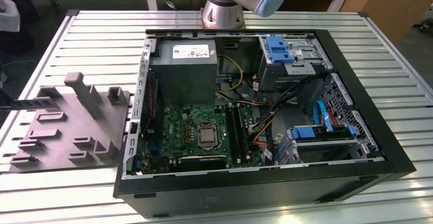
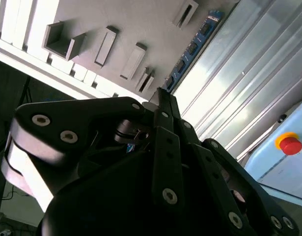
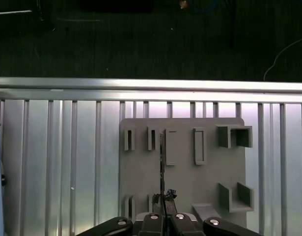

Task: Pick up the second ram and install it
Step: 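Pick up the second ram and move it above second insertion slot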

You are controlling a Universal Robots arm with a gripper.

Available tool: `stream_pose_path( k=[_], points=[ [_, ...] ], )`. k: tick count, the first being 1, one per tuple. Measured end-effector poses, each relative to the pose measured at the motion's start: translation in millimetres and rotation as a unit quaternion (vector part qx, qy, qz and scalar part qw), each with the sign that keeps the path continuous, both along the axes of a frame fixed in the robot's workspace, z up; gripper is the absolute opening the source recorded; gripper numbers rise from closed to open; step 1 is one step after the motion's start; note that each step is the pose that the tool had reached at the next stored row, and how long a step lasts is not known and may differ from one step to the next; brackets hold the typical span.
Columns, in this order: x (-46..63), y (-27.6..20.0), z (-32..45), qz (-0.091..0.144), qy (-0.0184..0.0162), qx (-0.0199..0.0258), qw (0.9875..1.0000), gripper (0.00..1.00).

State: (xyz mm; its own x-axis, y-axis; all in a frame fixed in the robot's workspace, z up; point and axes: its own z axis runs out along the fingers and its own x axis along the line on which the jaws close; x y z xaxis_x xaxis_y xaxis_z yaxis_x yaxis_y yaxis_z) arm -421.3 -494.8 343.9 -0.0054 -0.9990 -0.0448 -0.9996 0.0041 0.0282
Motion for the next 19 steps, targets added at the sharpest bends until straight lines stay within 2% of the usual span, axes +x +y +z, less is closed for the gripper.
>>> stream_pose_path(
  k=[11,13,19],
  points=[
    [0.0,0.3,49.3,0.0,0.0,0.0,1.0,0.11],
    [0.0,0.4,53.7,0.0,0.0,0.0,1.0,0.11],
    [0.0,0.4,54.7,0.0,0.0,0.0,1.0,0.11]
  ],
)
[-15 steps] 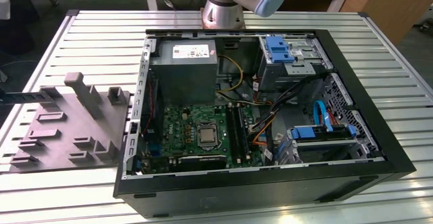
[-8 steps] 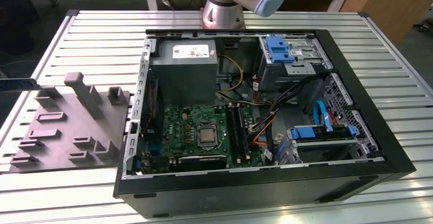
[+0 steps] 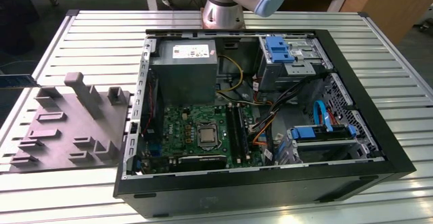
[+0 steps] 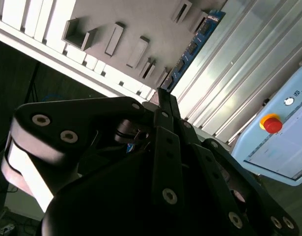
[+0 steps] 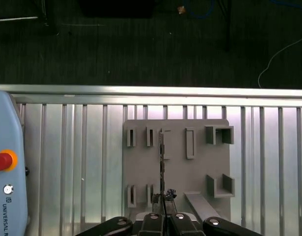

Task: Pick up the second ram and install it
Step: 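Pick up the second ram and move it above second insertion slot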

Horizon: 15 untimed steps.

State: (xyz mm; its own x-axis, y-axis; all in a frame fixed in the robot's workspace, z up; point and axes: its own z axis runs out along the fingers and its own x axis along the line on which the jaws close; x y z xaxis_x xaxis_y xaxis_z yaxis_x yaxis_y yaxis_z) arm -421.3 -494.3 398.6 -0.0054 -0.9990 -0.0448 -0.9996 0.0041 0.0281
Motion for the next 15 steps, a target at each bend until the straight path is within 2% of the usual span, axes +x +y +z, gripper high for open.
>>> stream_pose_path(
  k=[7,15],
  points=[
    [3.7,0.0,0.2,0.0,0.0,0.0,1.0,0.11],
    [22.0,0.0,0.2,0.0,0.0,0.0,1.0,0.11]
  ],
)
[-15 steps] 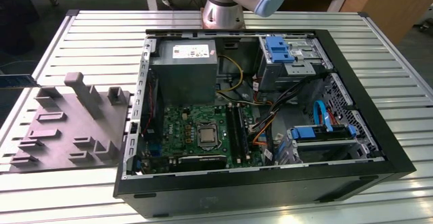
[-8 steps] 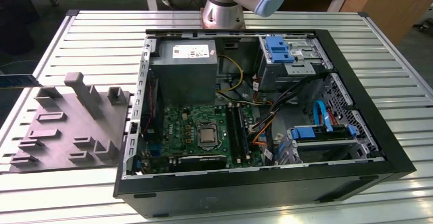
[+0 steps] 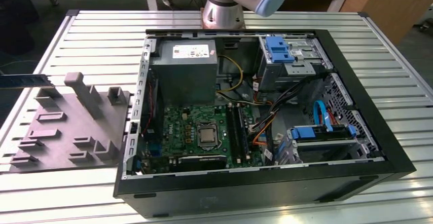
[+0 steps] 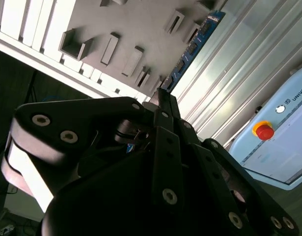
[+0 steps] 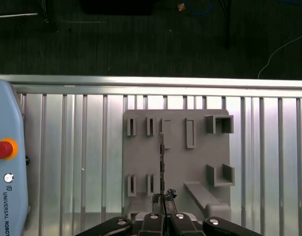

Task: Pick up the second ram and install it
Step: 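Pick up the second ram and move it above second insertion slot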

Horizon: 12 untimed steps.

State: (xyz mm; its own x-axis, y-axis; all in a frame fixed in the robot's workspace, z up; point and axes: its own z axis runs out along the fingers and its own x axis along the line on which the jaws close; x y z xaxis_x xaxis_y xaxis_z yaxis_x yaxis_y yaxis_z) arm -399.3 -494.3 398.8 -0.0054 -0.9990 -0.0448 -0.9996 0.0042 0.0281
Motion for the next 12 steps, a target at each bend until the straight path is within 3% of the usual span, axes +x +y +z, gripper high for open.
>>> stream_pose_path(
  k=[12],
  points=[
    [37.5,0.0,0.0,0.0,0.0,0.0,1.0,0.11]
  ],
)
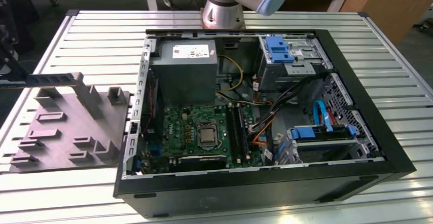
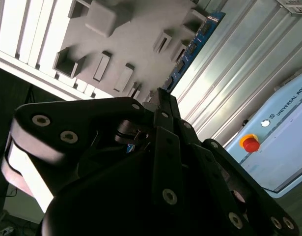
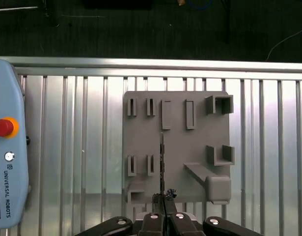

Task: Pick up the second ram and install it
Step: 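Pick up the second ram and move it above second insertion slot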

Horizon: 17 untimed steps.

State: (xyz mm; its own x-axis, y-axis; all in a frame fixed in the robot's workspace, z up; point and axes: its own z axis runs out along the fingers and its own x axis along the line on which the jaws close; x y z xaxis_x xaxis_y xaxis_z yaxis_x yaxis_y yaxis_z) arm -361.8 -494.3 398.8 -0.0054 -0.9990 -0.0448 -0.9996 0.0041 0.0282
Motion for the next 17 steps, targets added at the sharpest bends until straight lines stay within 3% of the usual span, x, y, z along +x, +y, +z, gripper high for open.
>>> stream_pose_path(
  k=[17],
  points=[
    [61.5,0.0,0.1,0.0,0.0,0.0,1.0,0.11]
  ],
)
